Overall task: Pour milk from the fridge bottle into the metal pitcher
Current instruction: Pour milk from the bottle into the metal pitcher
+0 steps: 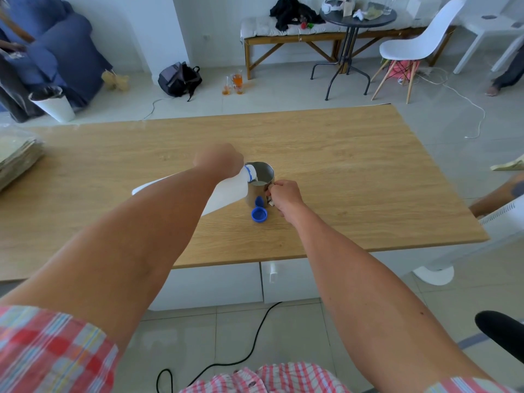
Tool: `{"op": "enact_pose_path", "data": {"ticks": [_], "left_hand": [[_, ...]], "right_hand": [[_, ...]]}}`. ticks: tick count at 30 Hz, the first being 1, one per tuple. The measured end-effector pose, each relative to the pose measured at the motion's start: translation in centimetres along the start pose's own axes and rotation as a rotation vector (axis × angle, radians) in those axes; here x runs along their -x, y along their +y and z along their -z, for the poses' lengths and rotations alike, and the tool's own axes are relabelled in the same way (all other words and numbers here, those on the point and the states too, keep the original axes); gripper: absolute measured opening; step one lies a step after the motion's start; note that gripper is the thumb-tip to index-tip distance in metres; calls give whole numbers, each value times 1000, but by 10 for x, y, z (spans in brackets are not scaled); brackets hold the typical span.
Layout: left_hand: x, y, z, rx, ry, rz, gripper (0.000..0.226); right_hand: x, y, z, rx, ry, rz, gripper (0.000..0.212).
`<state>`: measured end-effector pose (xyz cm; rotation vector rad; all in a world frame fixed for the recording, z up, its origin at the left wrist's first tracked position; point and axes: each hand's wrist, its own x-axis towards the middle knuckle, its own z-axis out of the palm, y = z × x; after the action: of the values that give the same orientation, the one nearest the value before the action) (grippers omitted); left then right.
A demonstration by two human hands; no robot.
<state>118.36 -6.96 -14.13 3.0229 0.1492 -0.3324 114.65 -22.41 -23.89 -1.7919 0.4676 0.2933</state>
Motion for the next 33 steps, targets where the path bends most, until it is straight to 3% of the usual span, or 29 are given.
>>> {"op": "enact_pose_path", "data": {"ticks": [33], "left_hand": [[0, 2, 2, -20, -12, 3, 25]], "right_hand": [[1, 0, 0, 4, 1, 13, 22]]}}
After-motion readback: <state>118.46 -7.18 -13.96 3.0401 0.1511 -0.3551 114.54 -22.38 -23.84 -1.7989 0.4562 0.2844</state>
